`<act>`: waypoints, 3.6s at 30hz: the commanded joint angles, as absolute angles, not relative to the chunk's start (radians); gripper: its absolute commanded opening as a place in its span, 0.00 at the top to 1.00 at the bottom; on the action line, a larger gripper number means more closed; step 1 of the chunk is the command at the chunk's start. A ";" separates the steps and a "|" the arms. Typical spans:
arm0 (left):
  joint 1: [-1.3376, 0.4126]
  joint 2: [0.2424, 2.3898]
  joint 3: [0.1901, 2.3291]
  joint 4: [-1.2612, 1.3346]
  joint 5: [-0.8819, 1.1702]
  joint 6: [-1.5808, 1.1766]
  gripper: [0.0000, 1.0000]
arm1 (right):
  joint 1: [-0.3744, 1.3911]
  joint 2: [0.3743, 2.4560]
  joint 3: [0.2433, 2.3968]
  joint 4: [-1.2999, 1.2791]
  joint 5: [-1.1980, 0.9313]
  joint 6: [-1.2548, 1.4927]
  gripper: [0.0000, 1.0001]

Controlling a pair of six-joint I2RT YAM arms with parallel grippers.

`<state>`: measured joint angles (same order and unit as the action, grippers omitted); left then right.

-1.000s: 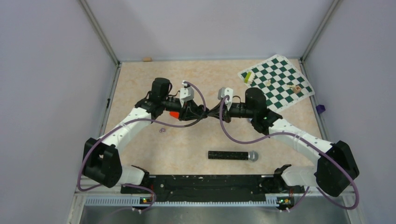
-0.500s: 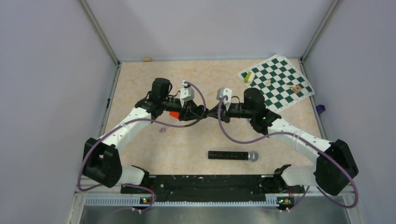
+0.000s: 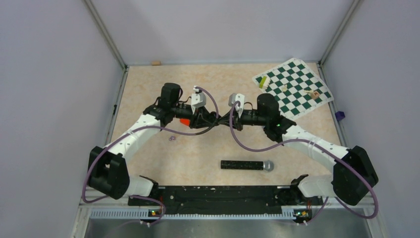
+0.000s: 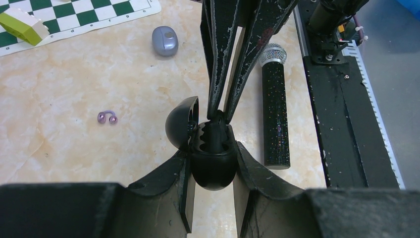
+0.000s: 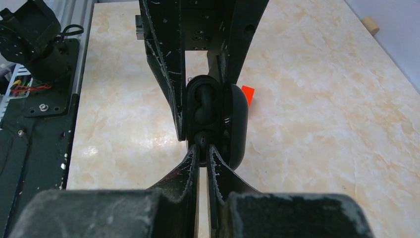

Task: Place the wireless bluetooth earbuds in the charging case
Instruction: Place the earbud in the charging case.

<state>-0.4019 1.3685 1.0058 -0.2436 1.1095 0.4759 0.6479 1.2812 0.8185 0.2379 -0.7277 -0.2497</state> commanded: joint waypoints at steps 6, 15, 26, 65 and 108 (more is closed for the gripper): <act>-0.408 1.361 1.025 -0.224 1.149 0.497 1.00 | 0.664 1.299 0.821 0.268 -0.731 -0.215 0.97; -0.408 1.357 1.023 -0.229 1.153 0.503 1.00 | 0.662 1.305 0.813 0.307 -0.710 -0.179 0.96; -0.408 1.354 1.023 -0.235 1.153 0.512 1.00 | 0.660 1.292 0.816 0.314 -0.684 -0.164 0.96; -0.408 1.370 1.051 -0.330 1.257 0.584 1.00 | 0.613 1.195 0.830 0.245 -0.512 -0.286 0.52; -0.412 1.390 1.046 -0.307 1.219 0.573 1.00 | 0.646 1.206 0.842 0.172 -0.795 -0.324 0.43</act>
